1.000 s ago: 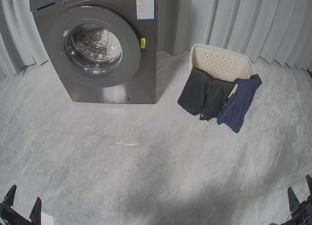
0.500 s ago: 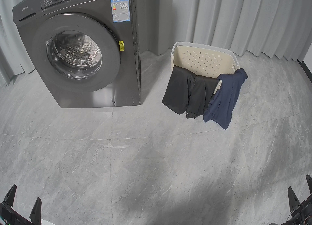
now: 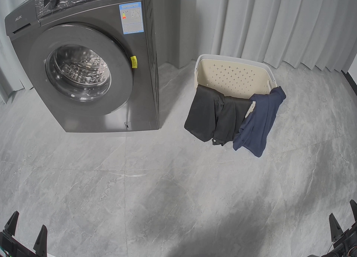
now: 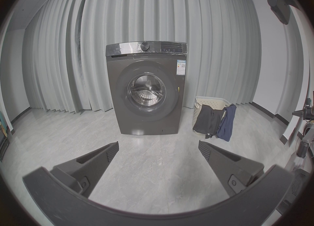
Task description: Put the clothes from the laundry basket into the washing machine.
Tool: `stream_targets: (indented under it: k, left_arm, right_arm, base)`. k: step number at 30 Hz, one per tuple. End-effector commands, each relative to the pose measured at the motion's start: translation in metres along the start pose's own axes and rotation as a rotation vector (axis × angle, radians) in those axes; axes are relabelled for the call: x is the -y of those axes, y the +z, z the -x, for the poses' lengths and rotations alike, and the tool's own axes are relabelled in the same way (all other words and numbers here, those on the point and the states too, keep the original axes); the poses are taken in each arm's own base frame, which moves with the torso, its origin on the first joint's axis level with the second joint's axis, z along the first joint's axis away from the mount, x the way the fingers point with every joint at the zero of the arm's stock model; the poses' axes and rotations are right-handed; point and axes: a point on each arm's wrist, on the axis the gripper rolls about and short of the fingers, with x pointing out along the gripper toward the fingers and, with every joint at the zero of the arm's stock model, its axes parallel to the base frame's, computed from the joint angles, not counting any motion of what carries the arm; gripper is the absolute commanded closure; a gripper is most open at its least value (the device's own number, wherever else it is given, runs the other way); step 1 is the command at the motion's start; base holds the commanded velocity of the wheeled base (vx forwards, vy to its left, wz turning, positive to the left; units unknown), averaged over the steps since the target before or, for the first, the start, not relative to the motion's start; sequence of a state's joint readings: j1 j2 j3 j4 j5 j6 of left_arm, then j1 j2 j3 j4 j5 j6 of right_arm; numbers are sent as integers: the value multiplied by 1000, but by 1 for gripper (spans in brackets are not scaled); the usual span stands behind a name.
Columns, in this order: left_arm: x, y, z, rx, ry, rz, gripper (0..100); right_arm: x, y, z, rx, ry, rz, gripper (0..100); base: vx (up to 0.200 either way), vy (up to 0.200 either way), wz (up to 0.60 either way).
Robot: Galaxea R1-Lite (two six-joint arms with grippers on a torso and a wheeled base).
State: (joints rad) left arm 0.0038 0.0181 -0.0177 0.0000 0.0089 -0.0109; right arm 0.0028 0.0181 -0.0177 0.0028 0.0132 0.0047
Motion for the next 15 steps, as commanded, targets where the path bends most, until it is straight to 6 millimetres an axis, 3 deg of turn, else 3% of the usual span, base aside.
stream_targets:
  k: [1,5,15]
  left_arm:
    - [0,-5,0,-4,1,1,0]
    - [0,-5,0,-4,1,0,0]
    - [0,-5,0,-4,0,0,0]
  right_arm:
    - [0,-5,0,2,1,0,0]
    - [0,-5,0,2,1,0,0]
    - [0,-5,0,0,1,0,0]
  base:
    - [0,0,0]
    - [0,0,0]
    - [0,-200,0]
